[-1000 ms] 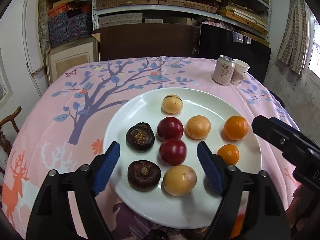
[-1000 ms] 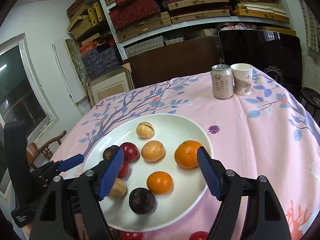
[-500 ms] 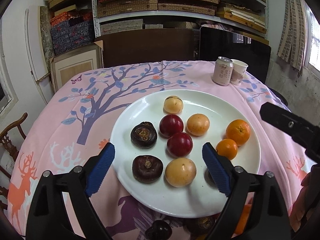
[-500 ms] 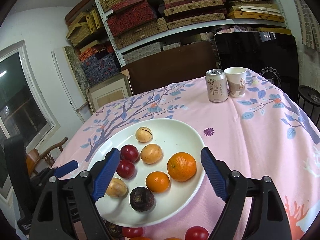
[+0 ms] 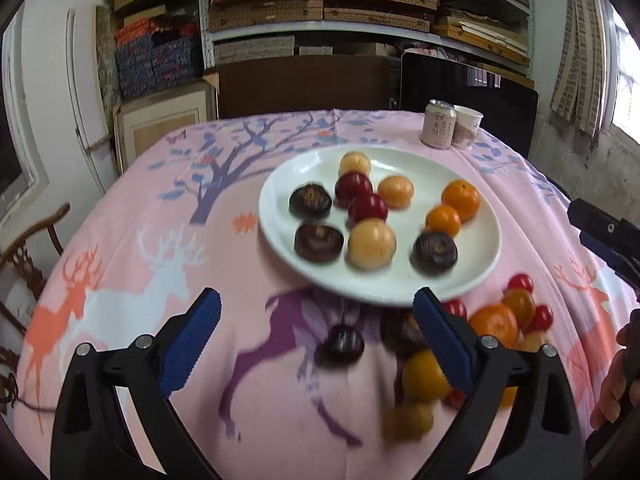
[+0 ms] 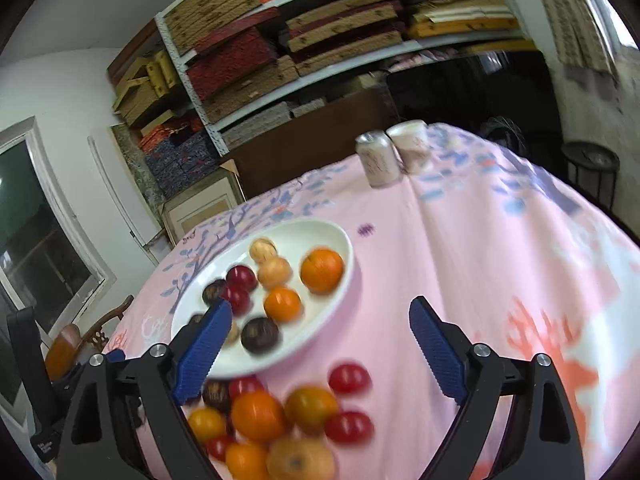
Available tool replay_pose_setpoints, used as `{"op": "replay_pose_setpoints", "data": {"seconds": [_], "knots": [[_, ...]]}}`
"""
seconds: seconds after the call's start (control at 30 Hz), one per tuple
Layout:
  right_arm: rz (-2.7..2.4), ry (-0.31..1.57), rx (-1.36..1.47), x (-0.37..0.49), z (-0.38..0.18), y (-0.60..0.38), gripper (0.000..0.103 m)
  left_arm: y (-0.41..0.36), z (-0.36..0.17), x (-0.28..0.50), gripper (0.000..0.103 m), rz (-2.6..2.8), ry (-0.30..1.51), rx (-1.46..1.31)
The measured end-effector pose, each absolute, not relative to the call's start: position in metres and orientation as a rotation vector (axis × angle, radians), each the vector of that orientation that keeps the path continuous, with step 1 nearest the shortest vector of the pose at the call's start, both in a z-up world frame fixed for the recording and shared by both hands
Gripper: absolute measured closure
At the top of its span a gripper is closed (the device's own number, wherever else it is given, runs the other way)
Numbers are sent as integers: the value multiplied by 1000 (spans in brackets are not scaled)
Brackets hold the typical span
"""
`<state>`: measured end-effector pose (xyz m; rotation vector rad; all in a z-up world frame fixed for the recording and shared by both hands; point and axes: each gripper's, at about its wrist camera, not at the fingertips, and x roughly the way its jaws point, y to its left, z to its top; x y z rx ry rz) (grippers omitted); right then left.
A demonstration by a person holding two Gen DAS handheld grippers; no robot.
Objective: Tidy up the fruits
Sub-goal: 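Release the plum and tangerine onto the plate and return both grippers to the cluster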
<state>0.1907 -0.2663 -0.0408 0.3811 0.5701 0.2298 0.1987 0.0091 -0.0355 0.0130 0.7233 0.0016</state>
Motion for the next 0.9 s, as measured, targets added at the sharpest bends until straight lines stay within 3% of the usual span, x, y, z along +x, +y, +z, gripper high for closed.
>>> {"op": "replay_pose_setpoints", "data": {"seconds": [0.17, 0.77, 0.83, 0.9], "knots": [[205, 562, 453, 163, -50, -287, 5, 15, -50, 168, 8, -23, 763, -1], [183, 623, 547, 168, -66, -301, 5, -14, -69, 153, 5, -202, 877, 75], [184, 634, 548, 170, -67, -300, 4, -17, -73, 157, 7, -211, 902, 83], [185, 641, 545, 171, -68, -299, 4, -17, -75, 159, 25, -222, 913, 79]]}}
